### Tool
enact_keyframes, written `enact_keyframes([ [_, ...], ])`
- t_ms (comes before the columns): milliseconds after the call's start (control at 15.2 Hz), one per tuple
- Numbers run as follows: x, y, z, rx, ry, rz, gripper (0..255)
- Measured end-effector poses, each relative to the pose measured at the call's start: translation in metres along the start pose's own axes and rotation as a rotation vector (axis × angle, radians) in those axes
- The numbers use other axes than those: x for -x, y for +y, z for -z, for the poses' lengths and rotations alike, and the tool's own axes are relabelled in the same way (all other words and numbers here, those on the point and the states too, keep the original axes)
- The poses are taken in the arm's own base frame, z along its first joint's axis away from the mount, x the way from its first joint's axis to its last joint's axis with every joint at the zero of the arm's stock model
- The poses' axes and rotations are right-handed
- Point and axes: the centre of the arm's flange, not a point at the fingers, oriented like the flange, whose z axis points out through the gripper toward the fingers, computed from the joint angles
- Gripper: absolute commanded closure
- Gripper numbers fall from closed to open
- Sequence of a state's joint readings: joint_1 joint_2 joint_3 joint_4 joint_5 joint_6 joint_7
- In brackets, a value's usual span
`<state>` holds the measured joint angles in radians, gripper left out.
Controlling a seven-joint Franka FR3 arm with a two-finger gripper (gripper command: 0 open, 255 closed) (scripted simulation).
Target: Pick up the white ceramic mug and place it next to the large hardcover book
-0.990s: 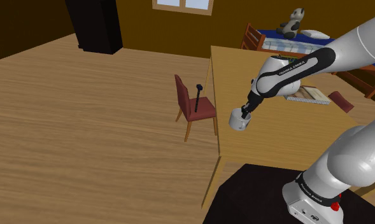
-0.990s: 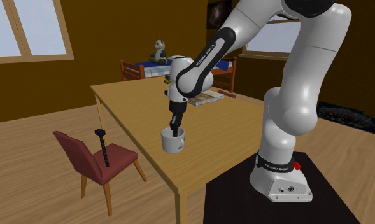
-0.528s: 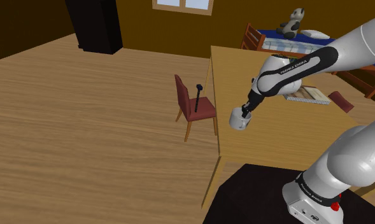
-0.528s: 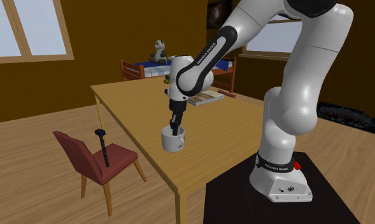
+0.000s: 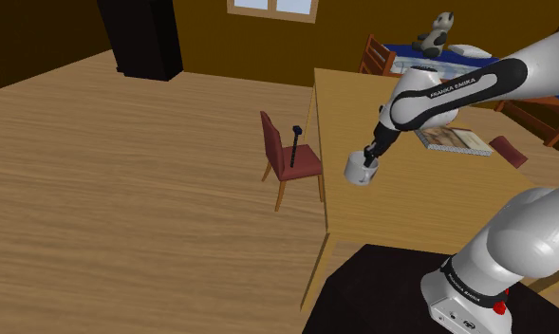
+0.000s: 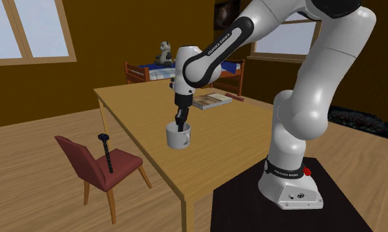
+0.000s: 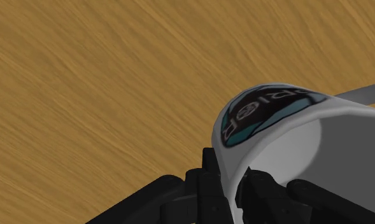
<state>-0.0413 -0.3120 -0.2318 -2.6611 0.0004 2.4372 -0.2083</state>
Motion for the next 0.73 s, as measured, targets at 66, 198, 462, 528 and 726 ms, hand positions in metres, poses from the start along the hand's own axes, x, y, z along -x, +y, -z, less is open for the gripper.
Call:
enact_keyframes([
  [66,0.0,0.0,0.005,0.0,0.0,0.0,255],
  [198,-0.001,-0.001,0.016,0.0,0.0,0.0,255],
  [462,-0.003,-0.002,0.036,0.0,0.0,0.0,255],
  [528,-0.003,-0.002,0.042,0.0,0.0,0.0,255],
  [726,-0.005,-0.002,0.057,0.0,0.0,0.0,255],
])
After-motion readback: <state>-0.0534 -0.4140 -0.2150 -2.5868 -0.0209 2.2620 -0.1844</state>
